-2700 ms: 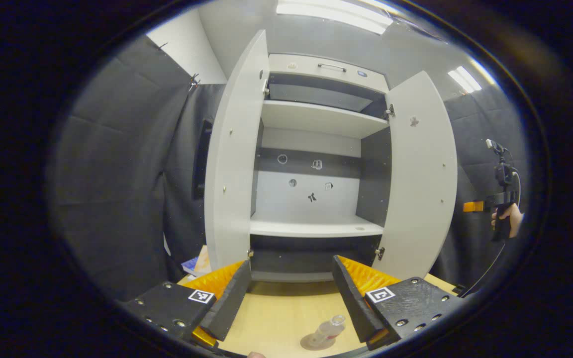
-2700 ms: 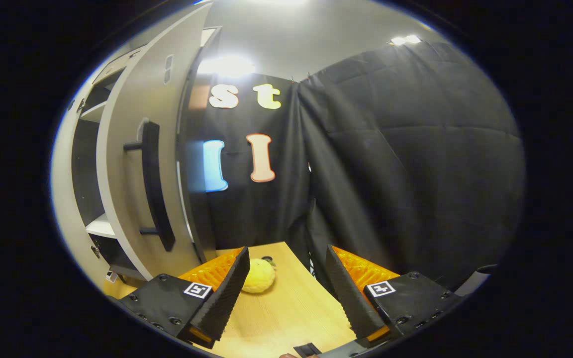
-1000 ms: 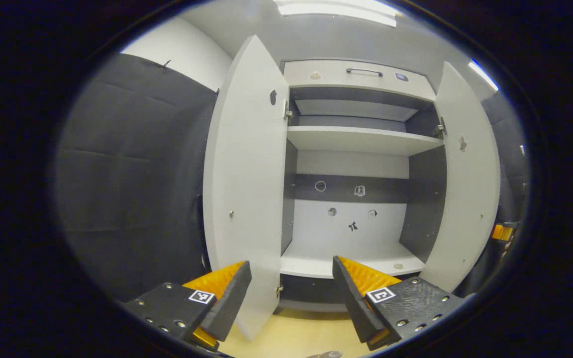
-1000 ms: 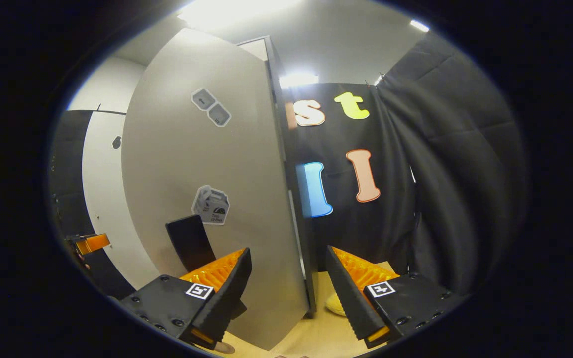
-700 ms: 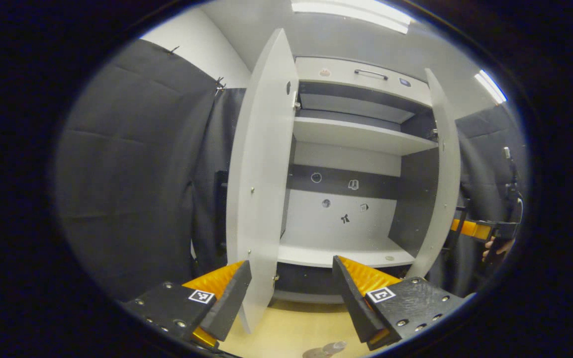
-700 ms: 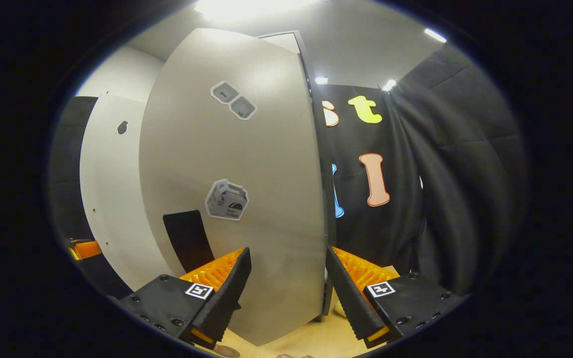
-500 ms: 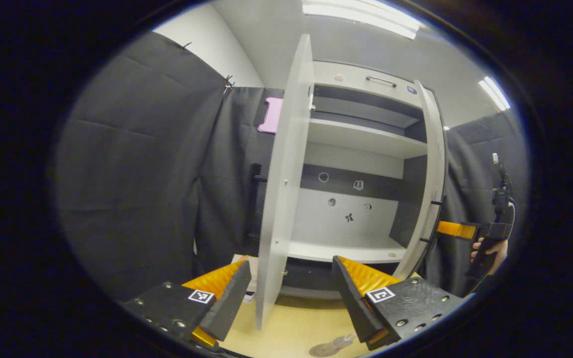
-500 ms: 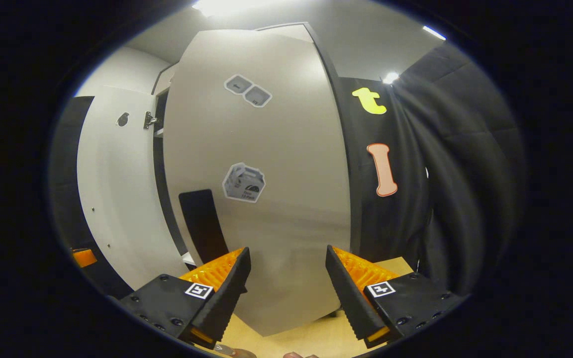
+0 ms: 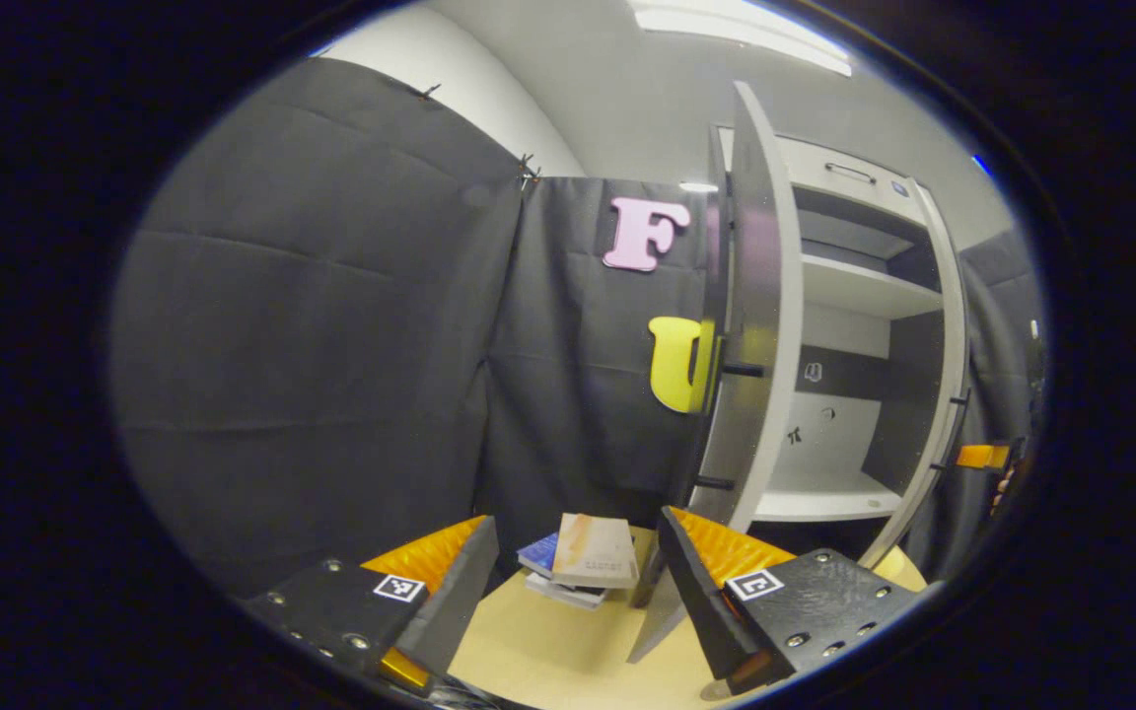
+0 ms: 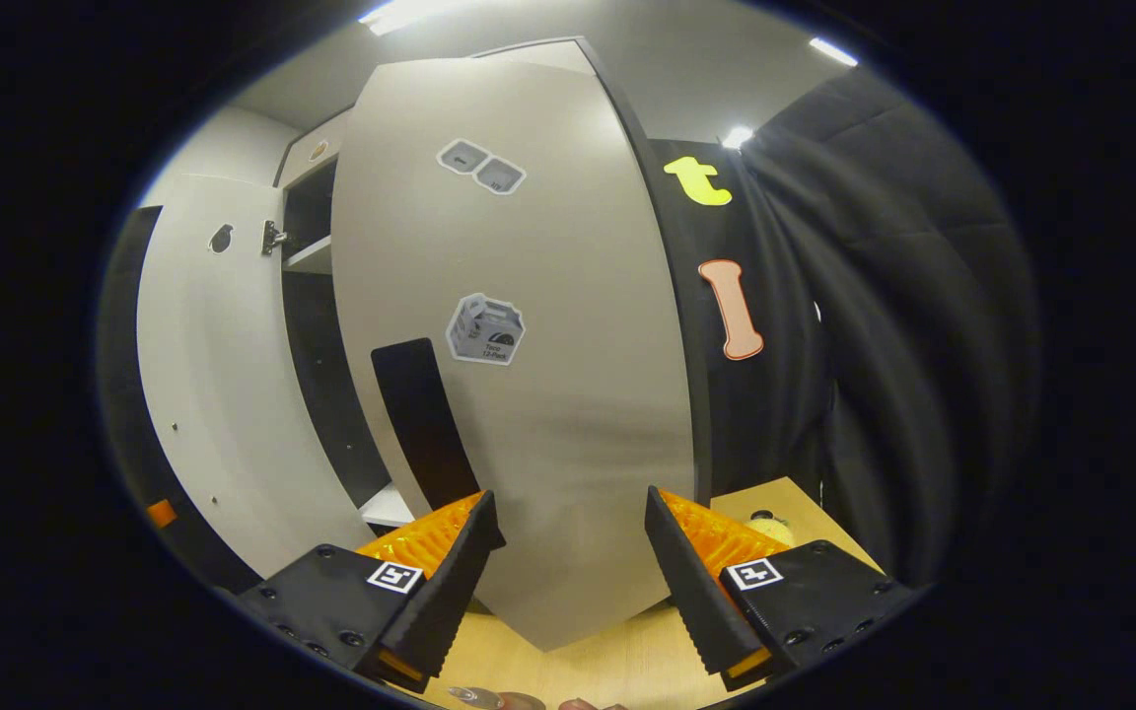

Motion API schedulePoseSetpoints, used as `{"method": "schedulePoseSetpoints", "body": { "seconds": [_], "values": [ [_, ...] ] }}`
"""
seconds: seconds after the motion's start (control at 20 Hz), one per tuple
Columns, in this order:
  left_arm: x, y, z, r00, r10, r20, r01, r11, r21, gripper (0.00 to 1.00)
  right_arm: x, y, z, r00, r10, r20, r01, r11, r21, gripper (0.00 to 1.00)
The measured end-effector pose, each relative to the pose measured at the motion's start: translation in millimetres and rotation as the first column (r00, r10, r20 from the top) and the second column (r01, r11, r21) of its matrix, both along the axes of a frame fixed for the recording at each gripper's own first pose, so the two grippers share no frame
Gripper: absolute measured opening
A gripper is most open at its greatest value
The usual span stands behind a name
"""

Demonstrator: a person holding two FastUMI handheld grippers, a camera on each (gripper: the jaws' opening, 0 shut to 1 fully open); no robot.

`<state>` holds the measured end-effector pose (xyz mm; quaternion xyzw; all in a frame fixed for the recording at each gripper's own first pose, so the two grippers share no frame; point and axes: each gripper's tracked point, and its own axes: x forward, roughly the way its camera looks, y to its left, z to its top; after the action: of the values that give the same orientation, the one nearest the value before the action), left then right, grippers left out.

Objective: Grasp the bottle in the cabinet with the left hand and place it on the coaster, then close the right door with the right hand and the left door with the left hand.

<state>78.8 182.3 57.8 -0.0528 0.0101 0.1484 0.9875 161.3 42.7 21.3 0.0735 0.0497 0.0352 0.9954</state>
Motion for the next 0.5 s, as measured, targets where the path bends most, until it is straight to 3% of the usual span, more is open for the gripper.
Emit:
{"method": "schedulePoseSetpoints", "body": {
  "seconds": [0.1,0.15,0.25,0.3,0.35,0.45,0.5],
  "values": [
    [10.4,13.1,3.4,0.999,-0.032,0.012,0.032,0.999,-0.015,0.94,-9.1,-1.4,-2.8,1.000,-0.022,0.003,0.022,1.000,-0.020,0.96],
    [21.2,10.5,2.6,0.996,-0.086,0.016,0.087,0.996,-0.034,1.00,-13.3,-1.5,-4.0,0.999,-0.033,0.006,0.033,0.999,-0.030,0.96],
    [37.2,17.9,7.2,0.989,-0.143,0.037,0.145,0.988,-0.054,0.89,-20.3,-0.1,-7.3,0.999,-0.051,0.005,0.051,0.998,-0.040,0.96],
    [46.4,22.3,10.6,0.986,-0.160,0.039,0.162,0.985,-0.051,1.00,-24.7,0.1,-9.5,0.998,-0.059,0.000,0.059,0.997,-0.044,0.96],
    [57.2,23.6,12.5,0.983,-0.182,0.034,0.183,0.982,-0.043,1.00,-29.0,0.1,-12.1,0.998,-0.068,-0.005,0.067,0.997,-0.048,0.91],
    [77.2,25.1,17.1,0.975,-0.219,0.019,0.220,0.976,-0.008,1.00,-38.9,-3.4,-17.0,0.996,-0.094,-0.011,0.093,0.994,-0.061,0.96],
    [87.8,25.6,19.9,0.972,-0.234,0.012,0.234,0.972,0.012,0.89,-42.9,-4.3,-19.0,0.994,-0.108,-0.016,0.107,0.992,-0.065,0.96]
  ]
}}
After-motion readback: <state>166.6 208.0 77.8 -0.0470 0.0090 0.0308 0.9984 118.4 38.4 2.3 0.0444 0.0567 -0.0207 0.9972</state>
